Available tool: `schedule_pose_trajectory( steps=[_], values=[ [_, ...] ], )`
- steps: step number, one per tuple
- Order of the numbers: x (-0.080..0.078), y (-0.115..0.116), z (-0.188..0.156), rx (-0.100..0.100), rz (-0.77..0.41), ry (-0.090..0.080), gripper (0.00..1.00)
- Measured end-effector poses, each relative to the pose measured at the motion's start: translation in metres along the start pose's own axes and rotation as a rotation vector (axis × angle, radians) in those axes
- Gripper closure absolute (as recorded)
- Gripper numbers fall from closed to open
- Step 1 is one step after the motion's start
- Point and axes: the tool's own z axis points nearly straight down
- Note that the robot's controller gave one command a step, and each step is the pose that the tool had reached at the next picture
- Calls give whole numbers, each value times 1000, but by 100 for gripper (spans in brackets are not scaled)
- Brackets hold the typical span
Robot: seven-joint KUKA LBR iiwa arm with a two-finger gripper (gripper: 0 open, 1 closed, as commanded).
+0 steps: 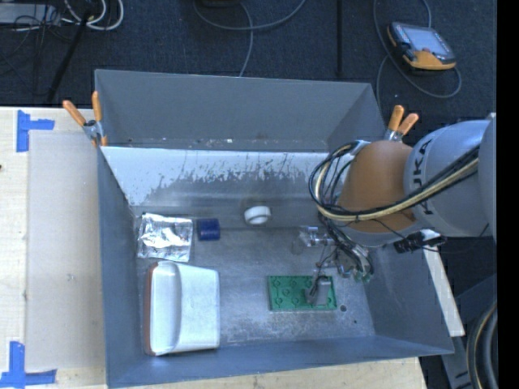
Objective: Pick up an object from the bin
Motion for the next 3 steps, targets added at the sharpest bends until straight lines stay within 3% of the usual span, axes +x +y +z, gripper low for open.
schedule_pose_trajectory(
  steps=[1, 2, 3],
  values=[
    [-2, -1, -5, 2, -2, -8, 100],
    [-2, -1, -4, 2, -4, -7, 0],
    [68, 10, -3, 2, -99, -2, 0]
  ],
)
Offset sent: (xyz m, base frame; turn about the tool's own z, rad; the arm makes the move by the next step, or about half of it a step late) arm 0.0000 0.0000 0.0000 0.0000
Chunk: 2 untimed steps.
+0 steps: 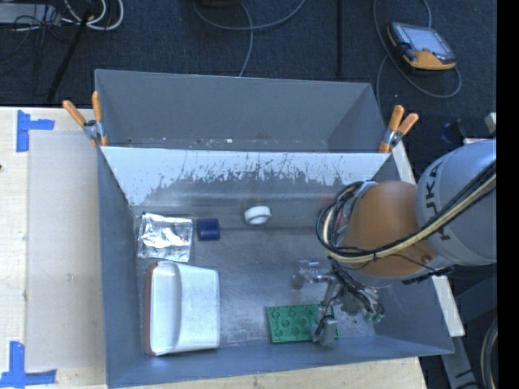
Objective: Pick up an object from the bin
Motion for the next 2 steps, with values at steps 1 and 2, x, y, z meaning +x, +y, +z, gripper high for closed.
schedule_pose_trajectory(
  steps=[1, 2],
  values=[
    [8, 19, -2, 3, -38, -17, 0],
    [10, 19, -2, 2, -40, -9, 100]
  ],
)
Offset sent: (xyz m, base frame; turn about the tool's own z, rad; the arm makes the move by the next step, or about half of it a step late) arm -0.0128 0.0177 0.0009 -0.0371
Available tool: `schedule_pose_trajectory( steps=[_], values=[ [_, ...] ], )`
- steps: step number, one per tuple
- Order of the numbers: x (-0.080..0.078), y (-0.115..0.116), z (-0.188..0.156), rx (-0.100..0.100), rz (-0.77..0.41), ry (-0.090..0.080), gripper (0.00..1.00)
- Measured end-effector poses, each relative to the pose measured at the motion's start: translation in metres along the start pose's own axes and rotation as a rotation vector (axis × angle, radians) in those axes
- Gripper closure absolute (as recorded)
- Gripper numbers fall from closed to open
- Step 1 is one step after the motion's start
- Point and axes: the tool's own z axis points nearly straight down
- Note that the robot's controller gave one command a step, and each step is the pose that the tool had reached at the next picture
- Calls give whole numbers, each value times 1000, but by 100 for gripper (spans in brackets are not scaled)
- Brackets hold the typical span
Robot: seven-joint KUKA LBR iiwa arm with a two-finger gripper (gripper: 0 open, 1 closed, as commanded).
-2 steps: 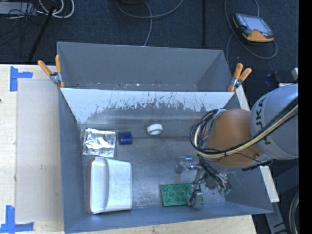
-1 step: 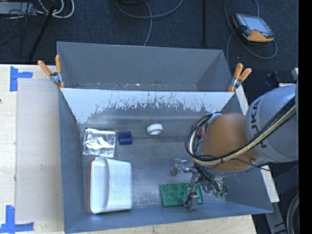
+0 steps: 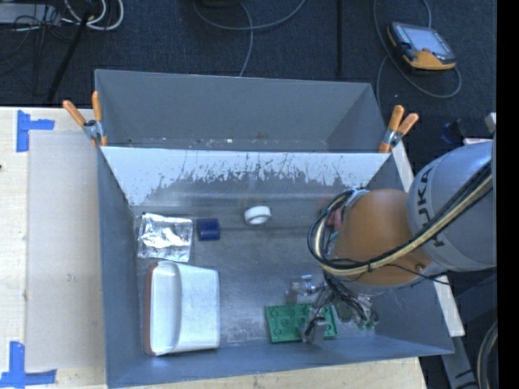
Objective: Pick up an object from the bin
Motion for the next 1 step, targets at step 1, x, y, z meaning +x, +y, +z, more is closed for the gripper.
schedule_pose_trajectory(
  steps=[1],
  values=[
    [3, -8, -130, 1, 12, -4, 100]
  ],
)
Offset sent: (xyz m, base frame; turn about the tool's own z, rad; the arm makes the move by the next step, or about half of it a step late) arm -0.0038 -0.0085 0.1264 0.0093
